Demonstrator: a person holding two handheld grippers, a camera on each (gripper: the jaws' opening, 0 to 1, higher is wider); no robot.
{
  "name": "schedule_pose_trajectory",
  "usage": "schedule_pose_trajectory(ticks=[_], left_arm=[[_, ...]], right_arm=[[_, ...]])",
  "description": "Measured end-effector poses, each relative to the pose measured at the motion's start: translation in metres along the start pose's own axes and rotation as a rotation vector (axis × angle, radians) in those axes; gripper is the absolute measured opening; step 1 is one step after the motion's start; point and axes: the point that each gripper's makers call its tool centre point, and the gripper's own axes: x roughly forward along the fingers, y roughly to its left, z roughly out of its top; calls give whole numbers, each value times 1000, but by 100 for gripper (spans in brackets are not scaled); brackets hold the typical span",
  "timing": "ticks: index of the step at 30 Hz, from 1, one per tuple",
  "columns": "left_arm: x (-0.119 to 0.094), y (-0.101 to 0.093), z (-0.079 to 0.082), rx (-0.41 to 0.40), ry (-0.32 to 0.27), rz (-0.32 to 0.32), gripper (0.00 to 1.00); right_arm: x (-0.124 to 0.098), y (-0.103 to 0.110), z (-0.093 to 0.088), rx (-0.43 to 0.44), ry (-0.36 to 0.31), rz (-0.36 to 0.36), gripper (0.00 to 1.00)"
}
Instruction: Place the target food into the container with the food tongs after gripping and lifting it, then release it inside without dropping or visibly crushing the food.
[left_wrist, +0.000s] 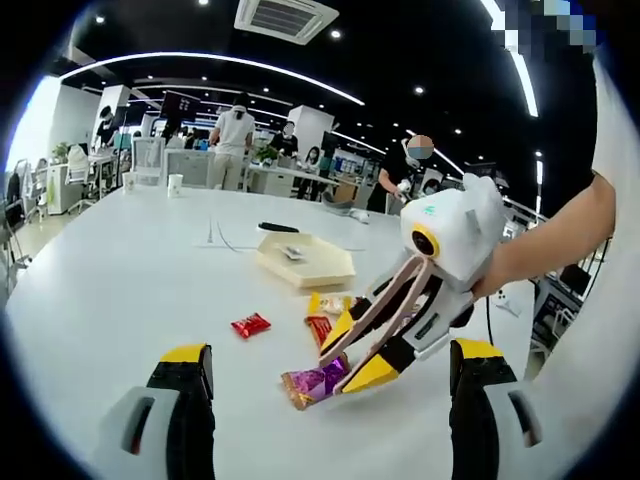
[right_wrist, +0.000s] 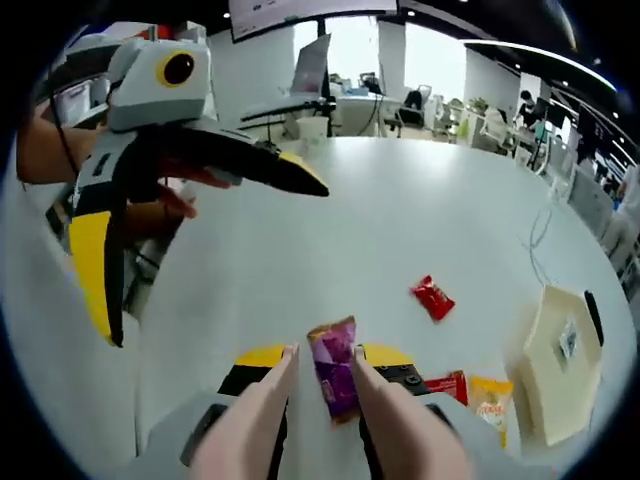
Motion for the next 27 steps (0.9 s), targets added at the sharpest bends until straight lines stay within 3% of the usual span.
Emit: schedule_pose_trajectory(ticks=[10,12,13,14,15,21,23,24,25,27], left_arm=[[5,-8,13,69,31,-54,99],[5,-8,15,78,29,-58,99],[5,-6,15,85,31,-56,99],[6,-4,15,87,31,-53,99],[6,-2,16,85,32,-49,99],[4,-2,21,79,12,-46,99],[2,-2,17,88,22,-46,99],[1,-1,15,87,25,-46,99],[0,-1,14,86,26,-46,99],[-2,-1,12,83,27,-46,99]], right_arm=[[12,-9,-19,20,34,-19,26],[15,-10,-24,48,47,-23,26],[16,-7,-34,102,90,-31,26],[15,-8,-26,49,17,-30,26],[15,-6,-28,42,36,-28,26],[14,-8,-24,95,0,-50,24],[14,-12,-25,24,-4,-67,22],[14,-10,-26,41,-11,-63,21],[13,-12,-25,111,-34,-76,20],[11,-16,-26,133,-38,-76,18]])
